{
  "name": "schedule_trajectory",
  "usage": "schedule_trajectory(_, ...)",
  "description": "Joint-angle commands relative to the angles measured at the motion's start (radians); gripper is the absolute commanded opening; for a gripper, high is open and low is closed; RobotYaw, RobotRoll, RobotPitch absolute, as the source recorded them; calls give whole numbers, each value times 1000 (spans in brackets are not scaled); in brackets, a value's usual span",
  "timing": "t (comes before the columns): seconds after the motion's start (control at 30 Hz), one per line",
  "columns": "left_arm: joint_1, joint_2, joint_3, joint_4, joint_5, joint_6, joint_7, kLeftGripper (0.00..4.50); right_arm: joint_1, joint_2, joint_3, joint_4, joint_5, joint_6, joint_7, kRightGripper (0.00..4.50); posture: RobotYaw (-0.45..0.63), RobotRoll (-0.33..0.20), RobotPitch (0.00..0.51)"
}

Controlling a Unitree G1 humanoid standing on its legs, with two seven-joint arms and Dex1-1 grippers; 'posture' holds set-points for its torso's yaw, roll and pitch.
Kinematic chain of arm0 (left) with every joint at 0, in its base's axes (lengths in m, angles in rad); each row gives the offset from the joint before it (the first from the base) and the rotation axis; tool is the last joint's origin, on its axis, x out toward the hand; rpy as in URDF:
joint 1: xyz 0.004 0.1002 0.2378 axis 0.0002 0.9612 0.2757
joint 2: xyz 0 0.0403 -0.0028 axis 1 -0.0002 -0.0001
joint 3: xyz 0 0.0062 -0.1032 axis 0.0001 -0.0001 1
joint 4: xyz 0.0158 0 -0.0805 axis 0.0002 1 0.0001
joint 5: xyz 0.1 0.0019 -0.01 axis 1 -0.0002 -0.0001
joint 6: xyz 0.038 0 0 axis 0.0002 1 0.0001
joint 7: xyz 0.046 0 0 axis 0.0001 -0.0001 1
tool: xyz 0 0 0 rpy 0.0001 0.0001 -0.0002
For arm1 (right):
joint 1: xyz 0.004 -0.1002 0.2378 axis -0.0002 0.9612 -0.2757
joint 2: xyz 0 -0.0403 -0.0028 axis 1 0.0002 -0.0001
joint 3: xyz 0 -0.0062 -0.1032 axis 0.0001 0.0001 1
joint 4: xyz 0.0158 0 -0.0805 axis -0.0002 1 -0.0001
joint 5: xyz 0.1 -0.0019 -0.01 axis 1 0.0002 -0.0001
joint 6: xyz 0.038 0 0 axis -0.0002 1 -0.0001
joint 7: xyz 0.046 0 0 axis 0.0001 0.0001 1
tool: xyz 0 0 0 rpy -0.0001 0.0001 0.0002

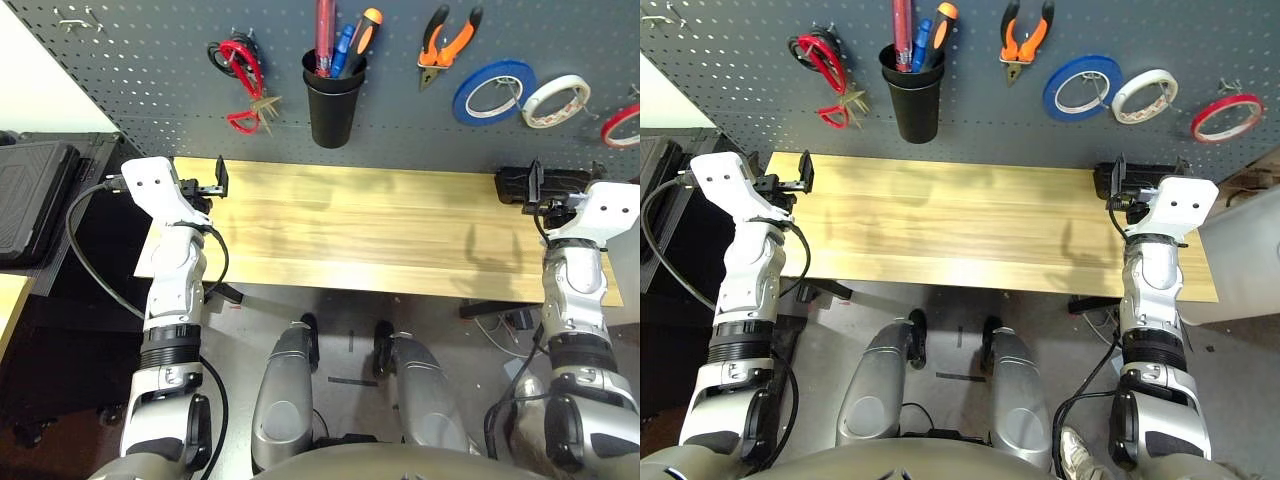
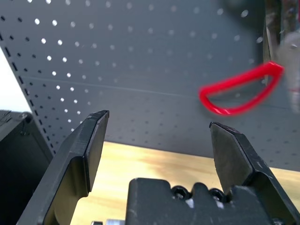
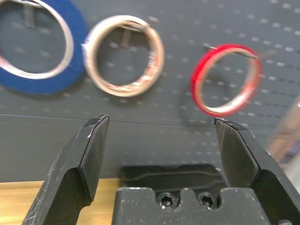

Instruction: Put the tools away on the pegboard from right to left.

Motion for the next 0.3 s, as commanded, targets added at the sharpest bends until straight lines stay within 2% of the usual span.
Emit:
schedule_trajectory(0.03,8,19,13,41,0,-34,-11,4472,-3,-19,-27,63,-16,-33,-49,4500,93,0,264)
schedule_trajectory(0.3,-7,34,29,77,-5,-58,-2,4472,-38,-22,-13,127,-20,-67,-78,4500,101,0,257)
